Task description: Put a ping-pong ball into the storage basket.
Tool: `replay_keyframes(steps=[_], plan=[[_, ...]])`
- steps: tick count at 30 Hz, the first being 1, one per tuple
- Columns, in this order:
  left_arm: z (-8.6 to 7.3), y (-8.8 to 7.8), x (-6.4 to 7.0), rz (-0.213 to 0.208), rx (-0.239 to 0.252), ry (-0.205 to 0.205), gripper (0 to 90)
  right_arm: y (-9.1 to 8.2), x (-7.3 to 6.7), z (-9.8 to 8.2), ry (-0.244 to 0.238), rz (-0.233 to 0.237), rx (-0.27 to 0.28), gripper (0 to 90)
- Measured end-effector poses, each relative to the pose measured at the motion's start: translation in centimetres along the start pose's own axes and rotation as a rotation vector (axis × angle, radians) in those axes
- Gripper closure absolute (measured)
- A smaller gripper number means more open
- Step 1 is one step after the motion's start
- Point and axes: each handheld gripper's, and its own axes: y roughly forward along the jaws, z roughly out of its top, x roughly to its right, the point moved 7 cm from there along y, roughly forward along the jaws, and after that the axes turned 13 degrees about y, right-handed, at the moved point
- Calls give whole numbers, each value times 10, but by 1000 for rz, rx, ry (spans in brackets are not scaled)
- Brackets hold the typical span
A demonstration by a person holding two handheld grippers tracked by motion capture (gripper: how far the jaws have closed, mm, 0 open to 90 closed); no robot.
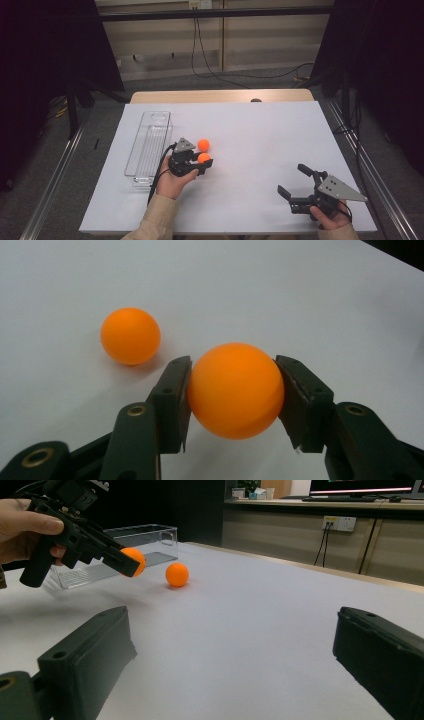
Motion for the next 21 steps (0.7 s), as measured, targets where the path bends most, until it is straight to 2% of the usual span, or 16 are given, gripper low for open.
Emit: replay_keyframes(steps=[21], plan=[[5,-12,-8,13,13,-10,508,-1,0,0,-5,-1,0,19]])
